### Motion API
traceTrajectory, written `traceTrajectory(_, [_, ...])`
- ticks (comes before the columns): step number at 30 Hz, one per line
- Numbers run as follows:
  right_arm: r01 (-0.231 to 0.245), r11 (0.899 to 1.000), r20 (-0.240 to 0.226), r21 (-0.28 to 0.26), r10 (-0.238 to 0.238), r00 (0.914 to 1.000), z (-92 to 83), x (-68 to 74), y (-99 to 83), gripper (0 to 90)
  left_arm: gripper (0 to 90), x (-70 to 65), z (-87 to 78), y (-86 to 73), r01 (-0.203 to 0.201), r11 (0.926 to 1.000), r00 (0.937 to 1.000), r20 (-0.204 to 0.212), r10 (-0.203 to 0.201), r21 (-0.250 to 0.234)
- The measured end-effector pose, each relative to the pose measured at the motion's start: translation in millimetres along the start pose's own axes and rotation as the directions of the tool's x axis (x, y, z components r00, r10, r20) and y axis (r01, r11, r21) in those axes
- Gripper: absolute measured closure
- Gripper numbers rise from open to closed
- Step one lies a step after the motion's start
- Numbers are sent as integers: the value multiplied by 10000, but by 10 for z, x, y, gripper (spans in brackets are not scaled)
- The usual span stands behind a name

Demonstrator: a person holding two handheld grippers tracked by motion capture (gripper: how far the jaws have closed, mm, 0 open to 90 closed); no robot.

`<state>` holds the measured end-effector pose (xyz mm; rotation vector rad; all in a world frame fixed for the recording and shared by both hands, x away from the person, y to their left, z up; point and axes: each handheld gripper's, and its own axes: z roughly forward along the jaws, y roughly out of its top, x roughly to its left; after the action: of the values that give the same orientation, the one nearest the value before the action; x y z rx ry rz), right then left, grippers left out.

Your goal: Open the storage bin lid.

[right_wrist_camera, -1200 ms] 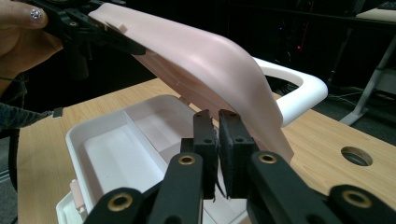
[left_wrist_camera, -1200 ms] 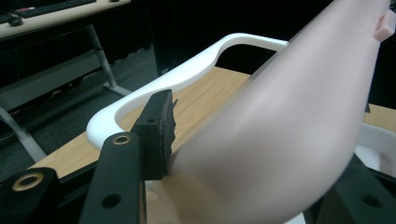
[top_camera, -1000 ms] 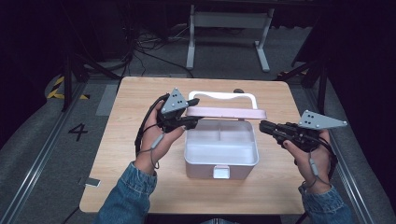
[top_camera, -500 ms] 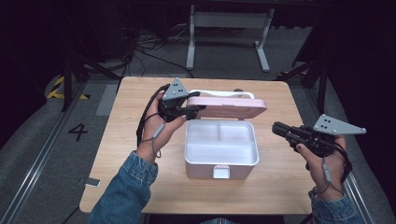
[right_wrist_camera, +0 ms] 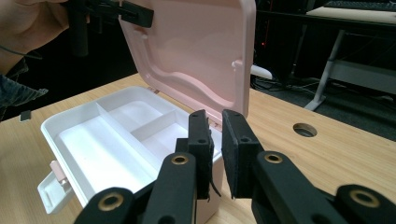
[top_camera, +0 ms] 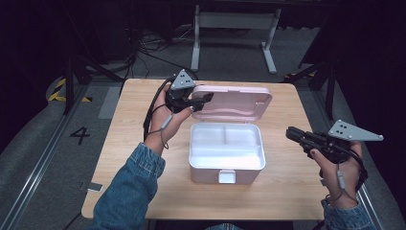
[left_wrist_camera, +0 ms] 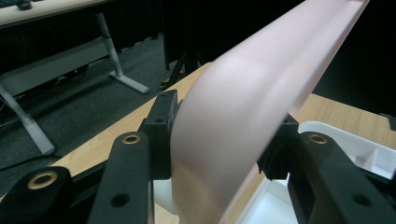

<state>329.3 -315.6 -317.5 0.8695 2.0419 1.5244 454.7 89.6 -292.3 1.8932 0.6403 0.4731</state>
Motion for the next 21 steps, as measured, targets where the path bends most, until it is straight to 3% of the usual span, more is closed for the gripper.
traceTrajectory(17, [-112,9999,41,52,112,9999,-14,-44,-19,814,537,252,278,13,758,9971,9968,-242,-756,78])
traceTrajectory(21, [-111,9999,68,16,111,9999,-12,-59,-24,808,533,314,332,0,1136,9935,9934,-132,-1135,99])
